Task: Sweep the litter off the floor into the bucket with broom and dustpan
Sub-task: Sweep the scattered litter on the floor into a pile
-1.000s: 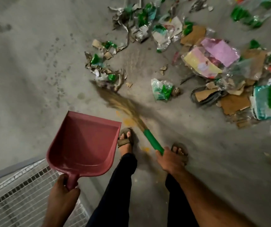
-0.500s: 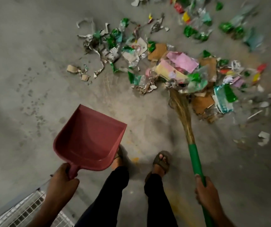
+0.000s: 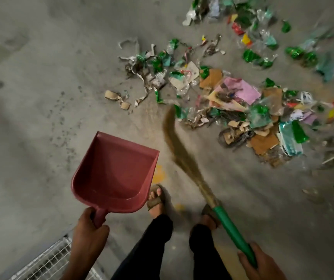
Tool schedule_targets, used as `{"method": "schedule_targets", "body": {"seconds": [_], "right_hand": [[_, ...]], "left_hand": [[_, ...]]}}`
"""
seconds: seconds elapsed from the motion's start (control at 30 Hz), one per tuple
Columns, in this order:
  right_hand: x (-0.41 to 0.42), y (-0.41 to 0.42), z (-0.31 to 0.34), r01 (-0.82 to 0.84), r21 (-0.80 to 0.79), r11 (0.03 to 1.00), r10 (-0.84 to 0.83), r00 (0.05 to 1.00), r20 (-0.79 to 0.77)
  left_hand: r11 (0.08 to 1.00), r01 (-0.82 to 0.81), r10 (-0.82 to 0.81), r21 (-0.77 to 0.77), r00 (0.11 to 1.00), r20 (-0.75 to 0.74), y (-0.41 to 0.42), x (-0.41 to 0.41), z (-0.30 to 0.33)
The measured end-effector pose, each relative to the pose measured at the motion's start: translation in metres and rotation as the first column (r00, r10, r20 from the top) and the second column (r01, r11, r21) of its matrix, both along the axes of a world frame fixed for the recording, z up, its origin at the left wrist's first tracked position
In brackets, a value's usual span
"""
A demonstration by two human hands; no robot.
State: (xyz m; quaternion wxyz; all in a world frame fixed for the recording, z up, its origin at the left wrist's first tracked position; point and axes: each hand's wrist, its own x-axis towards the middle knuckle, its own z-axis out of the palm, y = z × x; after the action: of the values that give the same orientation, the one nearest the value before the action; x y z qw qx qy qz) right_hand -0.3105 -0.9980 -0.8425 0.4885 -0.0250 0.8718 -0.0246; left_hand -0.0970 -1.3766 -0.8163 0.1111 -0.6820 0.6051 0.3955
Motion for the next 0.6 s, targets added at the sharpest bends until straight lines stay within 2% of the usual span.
{"method": "schedule_targets", "body": {"seconds": [0.1, 0.3, 0.33, 0.4, 0.5, 0.6], "right_hand": [[-0.006, -0.046, -0.028, -0.389, -0.060, 0.919, 0.389, 0.921, -0.022], [-0.020, -0.201, -0.084, -0.708, -0.062, 0.704, 0.710, 0.700, 0.078], [-0.021, -0.217, -0.097, -0.714, -0.063, 0.697, 0.717, 0.694, 0.066], [-0.025, -0.239, -0.116, -0.648, -0.047, 0.760, 0.650, 0.757, 0.074], [-0.043, -0.241, -0.138, -0.433, -0.013, 0.901, 0.432, 0.895, 0.111], [-0.066, -0.210, -0.151, -0.190, 0.066, 0.979, 0.182, 0.976, 0.116]], "left_hand": [[0.998, -0.069, 0.069, -0.008, 0.997, 0.024, -0.018, 0.019, 0.002], [0.994, -0.105, 0.108, -0.035, 0.989, 0.097, -0.034, 0.035, -0.017], [0.994, -0.102, 0.106, -0.037, 0.989, 0.108, -0.035, 0.037, -0.022], [0.994, -0.104, 0.106, -0.026, 0.986, 0.129, -0.036, 0.034, -0.031], [0.995, -0.104, 0.104, -0.003, 0.985, 0.135, -0.038, 0.018, -0.041], [0.998, -0.055, 0.052, 0.020, 0.992, 0.116, -0.042, -0.014, -0.052]]}}
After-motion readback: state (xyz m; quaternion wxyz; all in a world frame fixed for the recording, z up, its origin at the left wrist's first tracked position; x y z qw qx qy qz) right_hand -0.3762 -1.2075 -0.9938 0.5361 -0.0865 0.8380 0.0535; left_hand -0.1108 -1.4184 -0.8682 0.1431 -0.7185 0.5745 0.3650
